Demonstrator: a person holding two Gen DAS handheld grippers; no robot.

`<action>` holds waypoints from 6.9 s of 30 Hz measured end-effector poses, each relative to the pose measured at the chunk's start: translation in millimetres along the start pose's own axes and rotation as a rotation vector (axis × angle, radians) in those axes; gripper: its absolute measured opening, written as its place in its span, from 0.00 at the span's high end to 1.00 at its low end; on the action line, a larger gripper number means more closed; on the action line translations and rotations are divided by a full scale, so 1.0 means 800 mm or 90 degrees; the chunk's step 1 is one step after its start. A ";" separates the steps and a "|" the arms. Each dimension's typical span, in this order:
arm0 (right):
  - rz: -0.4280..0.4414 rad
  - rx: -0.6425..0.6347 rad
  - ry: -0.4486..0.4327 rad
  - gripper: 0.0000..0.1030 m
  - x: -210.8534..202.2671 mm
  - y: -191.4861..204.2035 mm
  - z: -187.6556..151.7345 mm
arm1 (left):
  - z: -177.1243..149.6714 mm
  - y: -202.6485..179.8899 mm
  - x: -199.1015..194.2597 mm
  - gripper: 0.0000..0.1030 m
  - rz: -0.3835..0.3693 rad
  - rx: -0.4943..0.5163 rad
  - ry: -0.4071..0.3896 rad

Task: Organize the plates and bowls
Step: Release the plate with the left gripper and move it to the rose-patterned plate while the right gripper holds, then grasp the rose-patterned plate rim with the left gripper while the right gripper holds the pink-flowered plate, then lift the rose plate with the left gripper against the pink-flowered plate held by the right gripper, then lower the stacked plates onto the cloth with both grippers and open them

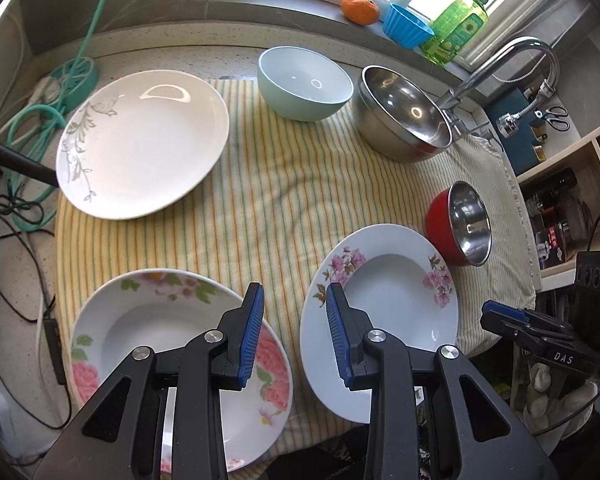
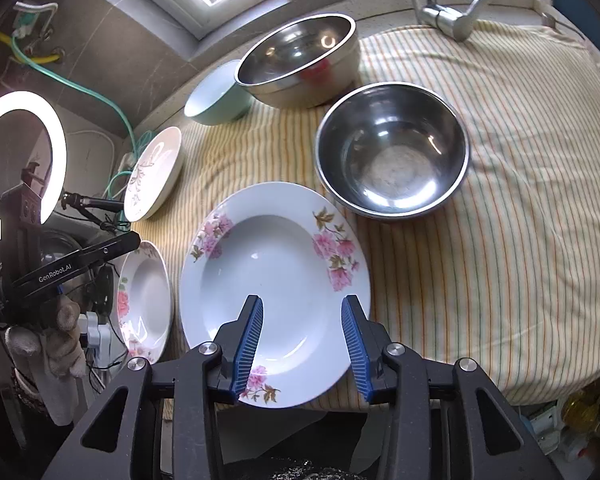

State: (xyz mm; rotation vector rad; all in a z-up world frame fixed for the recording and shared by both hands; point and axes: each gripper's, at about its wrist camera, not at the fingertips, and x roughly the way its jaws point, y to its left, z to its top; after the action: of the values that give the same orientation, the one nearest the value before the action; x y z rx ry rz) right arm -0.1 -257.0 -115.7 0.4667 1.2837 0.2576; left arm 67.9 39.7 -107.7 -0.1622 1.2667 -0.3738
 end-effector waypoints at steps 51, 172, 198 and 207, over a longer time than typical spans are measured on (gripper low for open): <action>0.054 -0.311 0.154 0.79 0.188 0.219 0.037 | -0.166 0.171 -0.038 0.78 0.085 -0.373 -0.100; -0.009 -0.014 0.062 0.90 0.055 -0.027 0.004 | -0.066 -0.048 0.068 0.88 0.033 -0.039 0.031; -0.023 -0.071 0.009 0.82 0.022 -0.007 -0.001 | -0.075 -0.033 0.036 0.88 0.035 -0.066 -0.020; 0.010 -0.092 -0.051 0.68 -0.007 0.014 0.003 | -0.083 -0.007 0.010 0.88 0.041 -0.101 -0.056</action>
State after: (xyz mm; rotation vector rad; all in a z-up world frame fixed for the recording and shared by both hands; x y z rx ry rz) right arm 1.5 -250.4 -105.3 0.3612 1.1746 0.3395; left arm 5.4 37.0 -132.8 -0.2693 1.2106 -0.2090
